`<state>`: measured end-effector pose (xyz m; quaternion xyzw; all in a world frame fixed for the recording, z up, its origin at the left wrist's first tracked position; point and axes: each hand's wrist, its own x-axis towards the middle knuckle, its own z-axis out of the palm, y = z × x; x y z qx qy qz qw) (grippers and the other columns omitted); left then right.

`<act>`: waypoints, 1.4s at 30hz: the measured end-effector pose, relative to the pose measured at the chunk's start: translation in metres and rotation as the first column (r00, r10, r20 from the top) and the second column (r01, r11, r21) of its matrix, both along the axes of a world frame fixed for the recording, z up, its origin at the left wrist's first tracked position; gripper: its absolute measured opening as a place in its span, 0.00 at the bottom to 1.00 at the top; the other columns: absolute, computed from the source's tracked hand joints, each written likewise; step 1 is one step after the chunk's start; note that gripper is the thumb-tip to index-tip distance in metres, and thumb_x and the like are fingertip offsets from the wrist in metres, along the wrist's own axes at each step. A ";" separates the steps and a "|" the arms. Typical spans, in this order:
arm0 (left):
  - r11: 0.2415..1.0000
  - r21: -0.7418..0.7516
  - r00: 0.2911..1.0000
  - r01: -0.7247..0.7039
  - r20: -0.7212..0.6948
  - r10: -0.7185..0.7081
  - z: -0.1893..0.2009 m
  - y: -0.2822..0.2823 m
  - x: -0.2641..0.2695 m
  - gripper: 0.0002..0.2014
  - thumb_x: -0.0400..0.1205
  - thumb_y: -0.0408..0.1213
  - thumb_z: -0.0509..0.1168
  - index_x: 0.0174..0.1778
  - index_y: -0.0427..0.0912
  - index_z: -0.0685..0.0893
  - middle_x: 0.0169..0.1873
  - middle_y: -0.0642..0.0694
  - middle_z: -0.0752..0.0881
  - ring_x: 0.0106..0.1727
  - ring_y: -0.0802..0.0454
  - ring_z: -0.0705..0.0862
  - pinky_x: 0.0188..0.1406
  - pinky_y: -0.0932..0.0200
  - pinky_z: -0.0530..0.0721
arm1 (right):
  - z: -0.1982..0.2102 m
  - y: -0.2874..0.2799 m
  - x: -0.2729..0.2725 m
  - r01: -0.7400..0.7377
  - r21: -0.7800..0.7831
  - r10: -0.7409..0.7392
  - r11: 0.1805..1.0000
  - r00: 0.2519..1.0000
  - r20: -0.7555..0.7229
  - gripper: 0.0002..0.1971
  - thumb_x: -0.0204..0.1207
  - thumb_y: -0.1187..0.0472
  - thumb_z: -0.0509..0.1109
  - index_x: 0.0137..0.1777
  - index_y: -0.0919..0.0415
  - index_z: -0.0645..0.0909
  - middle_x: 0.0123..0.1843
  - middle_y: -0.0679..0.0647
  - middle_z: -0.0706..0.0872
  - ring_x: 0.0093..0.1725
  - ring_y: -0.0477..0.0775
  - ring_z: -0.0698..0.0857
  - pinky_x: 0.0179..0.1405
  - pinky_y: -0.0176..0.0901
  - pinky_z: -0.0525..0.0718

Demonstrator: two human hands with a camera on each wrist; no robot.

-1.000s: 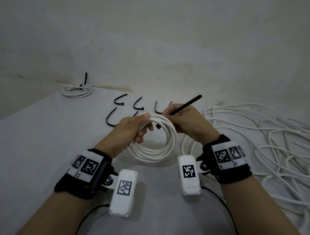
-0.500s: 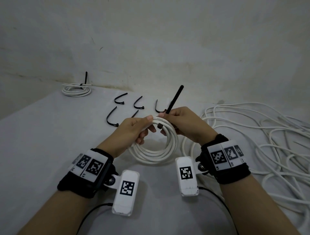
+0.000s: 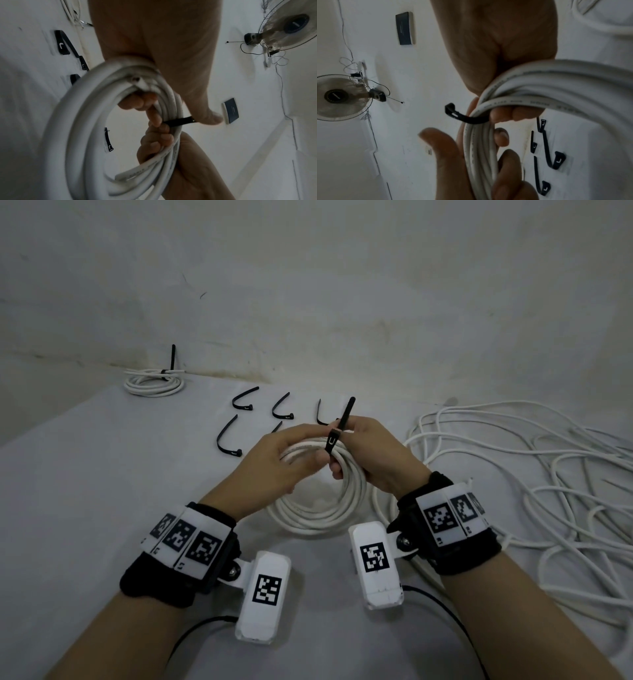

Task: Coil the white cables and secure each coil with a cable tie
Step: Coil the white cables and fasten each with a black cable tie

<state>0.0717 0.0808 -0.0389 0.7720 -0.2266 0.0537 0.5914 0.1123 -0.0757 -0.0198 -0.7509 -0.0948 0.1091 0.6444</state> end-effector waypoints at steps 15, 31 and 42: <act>0.949 -0.316 0.991 0.011 -0.125 -0.054 0.009 0.007 -0.004 0.11 0.74 0.50 0.66 0.43 0.53 0.91 0.22 0.52 0.73 0.19 0.57 0.62 0.17 0.64 0.60 | 0.011 0.006 -0.006 0.147 0.403 -0.292 0.903 0.898 0.328 0.12 0.74 0.75 0.72 0.54 0.64 0.78 0.36 0.60 0.88 0.38 0.57 0.91 0.37 0.48 0.89; 0.912 -0.406 0.987 0.062 -0.111 -0.117 0.010 0.008 -0.005 0.15 0.79 0.45 0.58 0.40 0.53 0.92 0.21 0.52 0.71 0.19 0.62 0.63 0.16 0.68 0.63 | 0.021 -0.001 -0.010 -0.053 0.044 0.007 0.998 0.706 0.708 0.12 0.68 0.76 0.77 0.40 0.57 0.87 0.38 0.56 0.88 0.37 0.56 0.89 0.39 0.43 0.87; 0.944 -0.328 0.984 0.047 -0.145 -0.100 0.010 0.009 -0.003 0.14 0.78 0.45 0.59 0.42 0.54 0.92 0.21 0.53 0.71 0.20 0.59 0.61 0.17 0.67 0.61 | 0.022 -0.005 -0.009 -0.047 -0.059 0.075 0.997 0.658 0.749 0.10 0.67 0.72 0.75 0.44 0.57 0.88 0.38 0.54 0.90 0.39 0.53 0.89 0.40 0.51 0.88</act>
